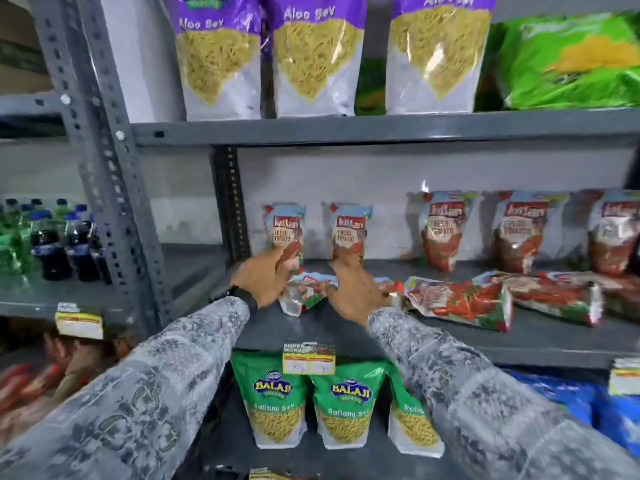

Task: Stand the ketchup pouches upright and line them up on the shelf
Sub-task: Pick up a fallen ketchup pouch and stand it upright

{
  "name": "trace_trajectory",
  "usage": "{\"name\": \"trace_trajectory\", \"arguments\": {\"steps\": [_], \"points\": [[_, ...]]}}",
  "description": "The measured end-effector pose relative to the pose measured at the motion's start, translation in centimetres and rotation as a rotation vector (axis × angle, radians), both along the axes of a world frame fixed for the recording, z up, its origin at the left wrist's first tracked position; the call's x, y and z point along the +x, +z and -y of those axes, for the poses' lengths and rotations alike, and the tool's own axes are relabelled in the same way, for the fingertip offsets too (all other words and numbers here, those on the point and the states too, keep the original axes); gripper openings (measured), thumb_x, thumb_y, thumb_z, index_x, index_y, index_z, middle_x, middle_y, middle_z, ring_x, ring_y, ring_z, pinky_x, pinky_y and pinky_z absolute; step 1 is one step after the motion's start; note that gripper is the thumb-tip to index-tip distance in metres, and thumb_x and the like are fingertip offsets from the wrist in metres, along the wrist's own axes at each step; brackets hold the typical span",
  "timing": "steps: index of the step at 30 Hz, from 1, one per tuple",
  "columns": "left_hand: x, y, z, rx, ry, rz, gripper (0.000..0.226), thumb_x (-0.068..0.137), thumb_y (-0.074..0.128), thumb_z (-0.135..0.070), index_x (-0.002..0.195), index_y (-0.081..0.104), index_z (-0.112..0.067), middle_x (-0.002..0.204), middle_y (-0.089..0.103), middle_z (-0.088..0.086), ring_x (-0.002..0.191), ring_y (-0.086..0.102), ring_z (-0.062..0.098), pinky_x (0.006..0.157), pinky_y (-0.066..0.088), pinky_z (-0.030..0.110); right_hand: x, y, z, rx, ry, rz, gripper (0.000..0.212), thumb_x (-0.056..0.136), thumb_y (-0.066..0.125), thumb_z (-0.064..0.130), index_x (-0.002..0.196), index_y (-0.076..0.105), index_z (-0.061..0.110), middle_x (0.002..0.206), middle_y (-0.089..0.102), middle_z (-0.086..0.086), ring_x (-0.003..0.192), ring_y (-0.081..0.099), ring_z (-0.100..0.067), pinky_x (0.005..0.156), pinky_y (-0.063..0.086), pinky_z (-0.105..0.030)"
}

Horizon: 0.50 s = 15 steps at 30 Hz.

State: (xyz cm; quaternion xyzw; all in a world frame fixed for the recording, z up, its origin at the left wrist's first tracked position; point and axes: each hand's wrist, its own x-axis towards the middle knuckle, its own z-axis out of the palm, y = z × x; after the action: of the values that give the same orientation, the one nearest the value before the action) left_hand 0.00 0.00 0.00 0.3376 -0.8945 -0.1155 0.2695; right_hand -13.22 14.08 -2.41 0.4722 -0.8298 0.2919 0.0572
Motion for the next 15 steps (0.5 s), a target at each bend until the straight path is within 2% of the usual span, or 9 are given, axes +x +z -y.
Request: {"name": "trace_trajectory", "arguments": {"steps": [2, 4, 6, 7, 8, 10, 12, 15], "points": [[-1.5, -0.1, 2.0, 0.164, 0.047, -0.036, 0.044, 0.103, 0.038, -0.037, 0.137, 0.063, -0.023, 0.136, 0.066, 0.015, 0.120, 0.063, 0.038, 0.099, 0.051, 0.040, -1.4, -0.7, 2.5, -0.052, -0.111, 0.190, 0.047, 0.096, 0.062, 0.030, 0.137, 0.059, 0.008, 0.145, 0.056, -0.019, 0.127, 0.059, -0.040, 0.101, 0.050, -0.043], [-2.4, -0.3, 3.4, 0.362, 0.110, -0.001, 0.040, 0.103, 0.042, -0.026, 0.125, 0.071, -0.011, 0.132, 0.068, 0.015, 0.119, 0.065, 0.037, 0.101, 0.051, 0.042, -1.6, -1.2, 4.2, -0.080, -0.207, 0.504, 0.045, 0.095, 0.064, 0.030, 0.130, 0.064, 0.001, 0.135, 0.066, -0.020, 0.120, 0.065, -0.039, 0.096, 0.055, -0.040], [-3.5, -0.7, 4.7, 0.485, 0.126, 0.081, 0.029, 0.100, 0.052, -0.022, 0.104, 0.074, -0.002, 0.111, 0.073, 0.016, 0.099, 0.071, 0.034, 0.095, 0.057, 0.045, -2.1, -1.8, 6.0, -0.173, -0.209, 0.884, 0.042, 0.094, 0.066, 0.020, 0.130, 0.065, -0.002, 0.129, 0.071, -0.022, 0.108, 0.071, -0.037, 0.091, 0.063, -0.046], [-4.1, -1.3, 5.5, 0.569, 0.123, 0.057, 0.022, 0.098, 0.057, -0.020, 0.092, 0.069, -0.004, 0.101, 0.071, 0.017, 0.087, 0.070, 0.033, 0.091, 0.059, 0.046, -2.6, -1.9, 6.8, -0.210, -0.182, 1.016, 0.040, 0.094, 0.066, 0.013, 0.130, 0.065, -0.003, 0.129, 0.071, -0.023, 0.105, 0.072, -0.035, 0.088, 0.064, -0.051], [-4.5, -1.7, 5.9, 0.658, 0.132, 0.022, 0.015, 0.098, 0.058, -0.018, 0.090, 0.065, -0.006, 0.100, 0.068, 0.018, 0.084, 0.068, 0.033, 0.090, 0.060, 0.047, -2.9, -1.9, 7.2, -0.244, -0.155, 1.108, 0.036, 0.094, 0.064, 0.008, 0.127, 0.066, -0.004, 0.129, 0.070, -0.024, 0.105, 0.072, -0.034, 0.087, 0.064, -0.055], [-5.5, -2.6, 7.1, 0.815, 0.111, -0.041, 0.008, 0.098, 0.060, -0.014, 0.099, 0.062, -0.007, 0.105, 0.066, 0.020, 0.093, 0.067, 0.034, 0.094, 0.058, 0.050, -3.1, -2.1, 7.9, -0.325, -0.178, 1.251, 0.015, 0.093, 0.062, -0.002, 0.107, 0.066, 0.000, 0.125, 0.071, -0.023, 0.107, 0.072, -0.038, 0.083, 0.064, -0.056], [-5.9, -3.1, 7.3, 0.941, 0.116, -0.102, 0.007, 0.096, 0.063, -0.010, 0.094, 0.065, -0.004, 0.095, 0.068, 0.018, 0.084, 0.067, 0.033, 0.086, 0.059, 0.049, -3.3, -2.2, 8.2, -0.398, -0.210, 1.362, 0.013, 0.091, 0.062, -0.011, 0.092, 0.062, 0.003, 0.120, 0.072, -0.023, 0.099, 0.073, -0.036, 0.074, 0.066, -0.051], [-5.8, -3.5, 7.5, 1.132, 0.097, -0.213, 0.010, 0.097, 0.060, -0.001, 0.090, 0.066, -0.001, 0.084, 0.068, 0.016, 0.060, 0.067, 0.023, 0.055, 0.059, 0.034, -3.5, -1.9, 8.1, -0.440, -0.185, 1.477, 0.024, 0.094, 0.062, -0.011, 0.116, 0.066, -0.004, 0.115, 0.075, -0.024, 0.073, 0.071, -0.027, 0.042, 0.059, -0.033]]}}
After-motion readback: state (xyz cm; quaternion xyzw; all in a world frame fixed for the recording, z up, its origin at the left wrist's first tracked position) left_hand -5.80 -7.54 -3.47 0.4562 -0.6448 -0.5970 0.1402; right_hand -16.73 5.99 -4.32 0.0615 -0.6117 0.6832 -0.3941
